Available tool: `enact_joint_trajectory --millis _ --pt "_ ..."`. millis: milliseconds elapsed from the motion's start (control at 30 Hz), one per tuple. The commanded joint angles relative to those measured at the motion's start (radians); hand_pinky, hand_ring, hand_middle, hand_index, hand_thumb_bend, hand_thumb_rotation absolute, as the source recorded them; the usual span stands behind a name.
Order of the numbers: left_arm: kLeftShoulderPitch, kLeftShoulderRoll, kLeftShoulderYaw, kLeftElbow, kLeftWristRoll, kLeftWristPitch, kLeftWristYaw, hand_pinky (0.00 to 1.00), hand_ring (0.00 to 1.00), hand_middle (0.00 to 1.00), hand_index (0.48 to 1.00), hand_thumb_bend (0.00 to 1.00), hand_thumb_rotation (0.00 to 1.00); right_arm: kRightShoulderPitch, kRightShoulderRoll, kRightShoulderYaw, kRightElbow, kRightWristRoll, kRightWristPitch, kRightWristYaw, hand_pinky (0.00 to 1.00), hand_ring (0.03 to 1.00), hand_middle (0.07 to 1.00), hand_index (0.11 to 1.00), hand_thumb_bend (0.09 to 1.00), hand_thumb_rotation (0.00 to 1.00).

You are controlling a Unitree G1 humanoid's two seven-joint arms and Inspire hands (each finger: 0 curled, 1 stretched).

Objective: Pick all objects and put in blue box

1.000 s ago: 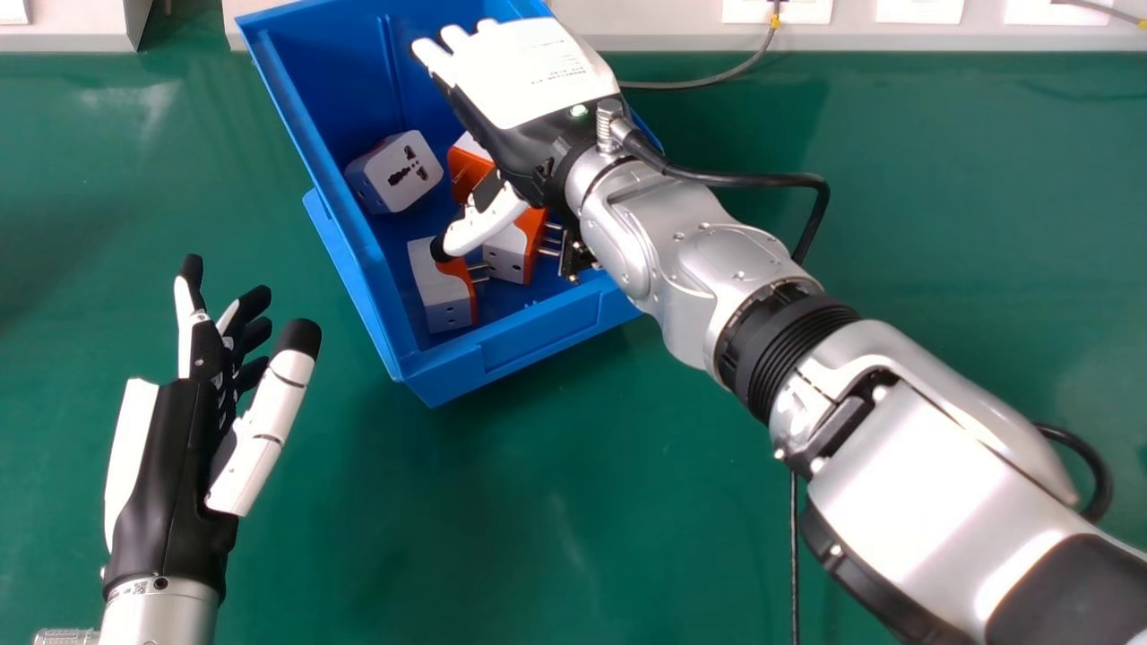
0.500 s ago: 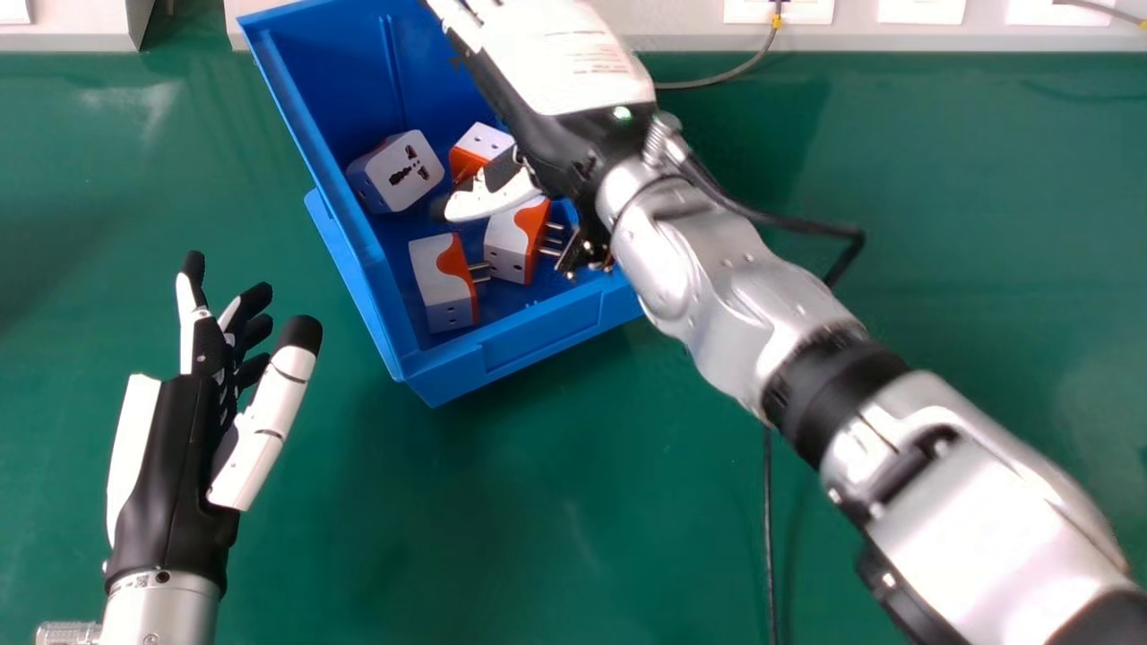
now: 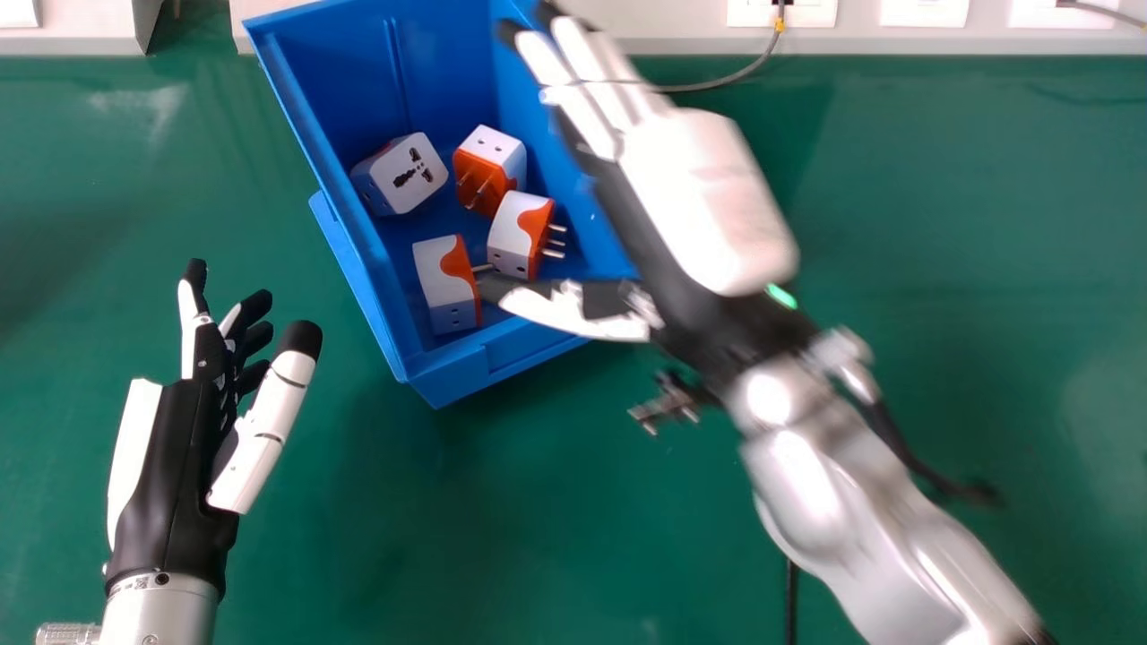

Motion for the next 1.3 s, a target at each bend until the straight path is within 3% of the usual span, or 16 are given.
enact_joint_trajectory --millis 0,133,333,433,567,633,700,767,800,967,1133,1267 --pt "-0.009 0.008 0.002 -0.008 0.002 -0.018 0.0 0.89 0.92 0.94 0.925 0.62 0.83 0.05 -0.007 -0.042 -0.062 0.001 -0.057 -0.058 0.91 0.983 0.997 0.947 0.361 0.26" --pt "-0.011 0.01 -0.004 -0.015 0.008 -0.011 0.0 0.89 0.92 0.94 0.925 0.63 0.83 0.193 0.014 -0.097 -0.089 0.097 -0.157 -0.098 0.91 0.985 0.996 0.946 0.346 0.26" --pt "-0.025 0.022 -0.005 0.007 0.012 -0.021 0.0 0.88 0.91 0.93 0.923 0.63 0.83 0.294 0.051 -0.174 -0.005 0.294 -0.234 -0.032 0.88 0.981 0.993 0.949 0.304 0.31" --pt "-0.032 0.026 -0.005 0.022 0.015 -0.031 0.001 0.88 0.91 0.93 0.922 0.63 0.83 0.331 0.064 -0.215 0.034 0.377 -0.217 0.024 0.9 0.986 0.996 0.954 0.29 0.4" --pt "-0.043 0.032 -0.007 0.051 0.023 -0.051 0.008 0.88 0.91 0.93 0.921 0.63 0.82 0.348 0.089 -0.267 0.077 0.454 -0.187 0.081 0.92 0.994 0.999 0.964 0.288 0.63" --pt "-0.045 0.033 -0.007 0.06 0.026 -0.06 0.01 0.88 0.91 0.93 0.921 0.63 0.82 0.344 0.103 -0.293 0.101 0.499 -0.17 0.111 0.92 0.994 0.999 0.964 0.288 0.63" --pt "-0.051 0.033 -0.006 0.076 0.027 -0.069 0.012 0.88 0.91 0.93 0.921 0.62 0.82 0.337 0.118 -0.318 0.122 0.55 -0.148 0.15 0.92 0.996 0.999 0.965 0.292 0.68" --pt "-0.054 0.031 -0.005 0.089 0.028 -0.078 0.013 0.88 0.91 0.93 0.921 0.62 0.82 0.333 0.126 -0.336 0.132 0.606 -0.124 0.205 0.93 0.997 1.0 0.973 0.313 0.8" --pt "-0.055 0.031 -0.004 0.092 0.028 -0.081 0.013 0.88 0.91 0.93 0.921 0.62 0.82 0.332 0.129 -0.343 0.133 0.625 -0.115 0.227 0.93 0.997 1.0 0.973 0.313 0.8" --pt "-0.051 0.028 -0.001 0.097 0.021 -0.093 0.013 0.88 0.91 0.93 0.92 0.61 0.82 0.339 0.101 -0.374 0.099 0.738 -0.061 0.392 0.97 0.999 1.0 0.989 0.337 0.92" --pt "-0.04 0.022 0.0 0.094 0.019 -0.094 0.015 0.87 0.91 0.93 0.919 0.61 0.81 0.361 0.089 -0.41 0.055 0.817 -0.009 0.505 0.99 1.0 1.0 0.997 0.357 0.97" --pt "-0.021 0.016 0.005 0.085 -0.002 -0.1 0.01 0.87 0.91 0.93 0.918 0.6 0.81 0.392 0.082 -0.44 -0.011 0.868 0.048 0.564 0.99 1.0 1.0 0.999 0.364 0.99"
